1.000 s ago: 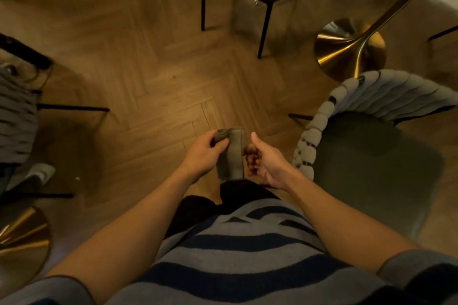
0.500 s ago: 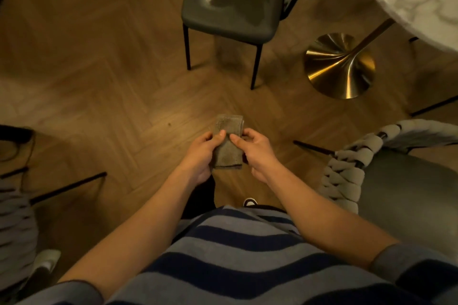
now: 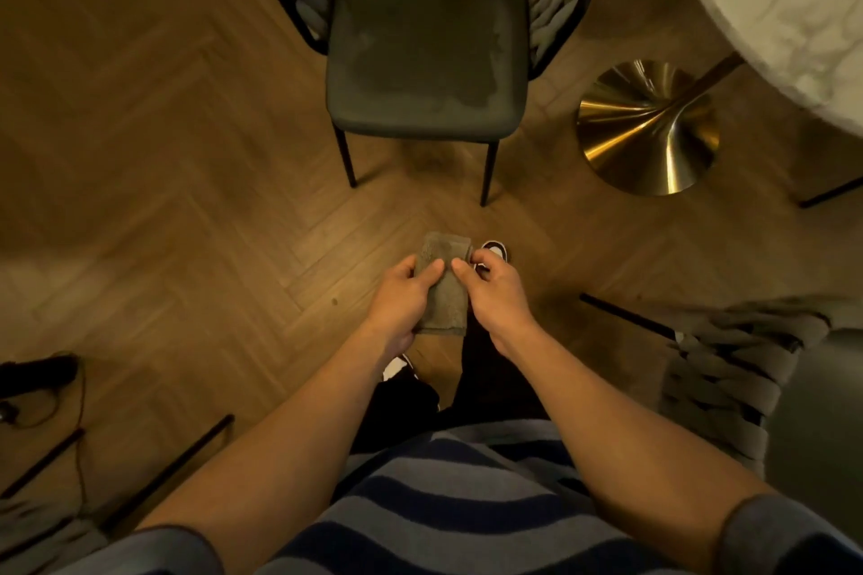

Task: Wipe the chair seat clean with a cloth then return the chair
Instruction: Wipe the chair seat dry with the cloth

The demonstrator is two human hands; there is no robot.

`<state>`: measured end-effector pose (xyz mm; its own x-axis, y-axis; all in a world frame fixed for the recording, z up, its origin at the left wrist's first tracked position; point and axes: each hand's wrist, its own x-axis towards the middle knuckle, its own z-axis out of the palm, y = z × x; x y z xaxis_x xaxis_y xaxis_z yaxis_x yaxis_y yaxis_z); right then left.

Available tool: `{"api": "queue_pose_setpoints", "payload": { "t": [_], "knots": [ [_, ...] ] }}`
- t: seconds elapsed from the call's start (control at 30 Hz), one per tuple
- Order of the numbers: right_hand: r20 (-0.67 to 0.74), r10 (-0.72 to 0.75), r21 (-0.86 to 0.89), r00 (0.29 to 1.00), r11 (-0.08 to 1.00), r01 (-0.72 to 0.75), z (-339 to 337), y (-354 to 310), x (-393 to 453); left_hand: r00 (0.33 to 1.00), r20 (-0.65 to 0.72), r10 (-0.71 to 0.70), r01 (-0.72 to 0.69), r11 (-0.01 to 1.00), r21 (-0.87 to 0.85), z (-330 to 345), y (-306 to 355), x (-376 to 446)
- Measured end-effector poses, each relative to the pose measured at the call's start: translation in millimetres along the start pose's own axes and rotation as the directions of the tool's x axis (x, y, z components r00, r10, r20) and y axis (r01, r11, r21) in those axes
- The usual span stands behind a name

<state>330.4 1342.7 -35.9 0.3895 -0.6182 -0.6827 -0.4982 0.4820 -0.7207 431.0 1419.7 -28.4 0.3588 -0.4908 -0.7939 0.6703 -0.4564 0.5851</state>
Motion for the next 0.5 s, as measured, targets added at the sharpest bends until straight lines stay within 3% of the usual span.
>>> {"api": "queue_pose_setpoints", "payload": {
  "t": [0.37,0.5],
  "knots": [
    [0.141,0.112,-0.153,0.984,0.984,-0.09,-27.4,-77.9,177.3,0.983,-0.168,0.073,-0.049,0.989,0.14,47.7,90.2,141.5],
    [0.149,0.167,-0.189,0.975,0.972,-0.138,-33.4,-85.2,240.0,0.942,-0.272,0.198,-0.071,0.907,0.415,25.7,113.0,197.0]
  ]
}}
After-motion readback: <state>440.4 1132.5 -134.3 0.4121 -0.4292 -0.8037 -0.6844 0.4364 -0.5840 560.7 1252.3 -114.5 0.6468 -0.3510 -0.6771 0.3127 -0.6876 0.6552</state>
